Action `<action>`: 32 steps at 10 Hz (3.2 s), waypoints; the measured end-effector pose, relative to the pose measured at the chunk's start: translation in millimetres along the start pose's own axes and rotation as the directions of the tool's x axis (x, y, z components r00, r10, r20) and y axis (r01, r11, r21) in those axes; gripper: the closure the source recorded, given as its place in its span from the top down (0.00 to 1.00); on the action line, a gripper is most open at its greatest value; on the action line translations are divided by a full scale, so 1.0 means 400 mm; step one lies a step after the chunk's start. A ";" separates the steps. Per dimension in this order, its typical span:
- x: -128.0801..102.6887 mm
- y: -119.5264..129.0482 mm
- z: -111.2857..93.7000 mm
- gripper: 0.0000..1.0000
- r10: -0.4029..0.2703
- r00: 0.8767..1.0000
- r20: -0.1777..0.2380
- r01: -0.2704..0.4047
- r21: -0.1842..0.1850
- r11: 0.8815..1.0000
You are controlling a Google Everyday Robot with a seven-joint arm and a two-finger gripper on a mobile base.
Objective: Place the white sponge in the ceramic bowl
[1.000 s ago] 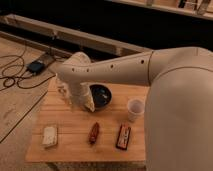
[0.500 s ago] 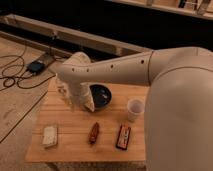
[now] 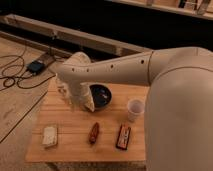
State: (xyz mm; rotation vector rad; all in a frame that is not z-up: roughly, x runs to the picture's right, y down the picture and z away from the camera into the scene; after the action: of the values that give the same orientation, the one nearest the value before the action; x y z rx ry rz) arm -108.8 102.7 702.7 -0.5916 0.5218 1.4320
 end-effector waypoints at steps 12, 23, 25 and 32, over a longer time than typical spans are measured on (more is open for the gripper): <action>0.000 0.000 -0.002 0.65 0.000 1.000 0.002 0.000 0.000 1.000; 0.000 0.000 -0.002 0.65 0.000 1.000 0.001 0.000 0.000 1.000; 0.000 0.001 0.000 0.65 0.000 1.000 0.000 0.000 0.000 1.000; 0.124 0.271 0.064 0.65 -0.109 0.994 0.027 0.110 -0.041 0.993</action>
State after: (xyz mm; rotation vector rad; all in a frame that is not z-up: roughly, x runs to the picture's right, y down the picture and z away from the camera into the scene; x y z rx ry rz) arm -213.5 161.4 682.4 -0.6263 0.4344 1.3472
